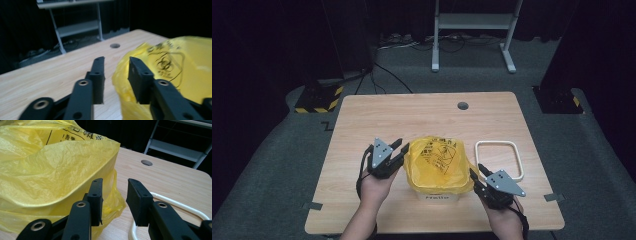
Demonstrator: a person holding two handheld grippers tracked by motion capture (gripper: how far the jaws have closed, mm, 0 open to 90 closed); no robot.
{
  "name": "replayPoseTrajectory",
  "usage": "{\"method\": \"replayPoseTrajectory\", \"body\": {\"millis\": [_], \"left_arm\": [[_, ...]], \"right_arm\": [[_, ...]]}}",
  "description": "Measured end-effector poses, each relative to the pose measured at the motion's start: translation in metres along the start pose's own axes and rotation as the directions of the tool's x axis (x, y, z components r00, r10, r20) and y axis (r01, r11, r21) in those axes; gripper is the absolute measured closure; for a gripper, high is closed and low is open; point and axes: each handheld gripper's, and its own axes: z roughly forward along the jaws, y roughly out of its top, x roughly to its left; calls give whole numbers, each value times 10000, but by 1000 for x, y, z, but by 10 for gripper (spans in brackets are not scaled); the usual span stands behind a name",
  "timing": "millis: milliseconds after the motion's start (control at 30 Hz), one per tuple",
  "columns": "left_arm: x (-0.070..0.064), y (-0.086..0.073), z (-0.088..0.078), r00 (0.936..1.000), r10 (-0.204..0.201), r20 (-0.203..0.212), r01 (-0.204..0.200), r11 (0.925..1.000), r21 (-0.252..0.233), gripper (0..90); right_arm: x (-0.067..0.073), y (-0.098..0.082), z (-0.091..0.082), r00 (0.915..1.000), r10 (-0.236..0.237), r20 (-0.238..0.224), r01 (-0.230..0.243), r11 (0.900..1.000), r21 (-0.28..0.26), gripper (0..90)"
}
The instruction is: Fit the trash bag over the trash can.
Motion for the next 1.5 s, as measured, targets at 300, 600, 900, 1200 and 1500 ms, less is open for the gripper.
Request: {"method": "replayPoseTrajectory", "body": {"millis": [300,600,900,1200,1500], "left_arm": [[9,-20,35,9983,-447,380,379,9857,1640,813],[15,-23,64,9952,-873,440,763,9751,2083,845],[16,-35,77,9945,-802,669,600,9633,2618,847],[13,-49,64,9970,-184,756,-33,9608,2773,848],[9,-59,65,9960,-289,849,36,9586,2847,849]], "right_arm": [[5,-2,5,10000,26,-51,-25,9997,230,652],[10,-13,17,9996,-15,-282,36,9971,759,646],[15,-14,24,9989,-170,-429,207,9959,886,642],[21,-8,8,9995,22,-311,-9,9991,424,633],[24,-16,22,9992,251,-311,-217,9942,1056,641]]}}
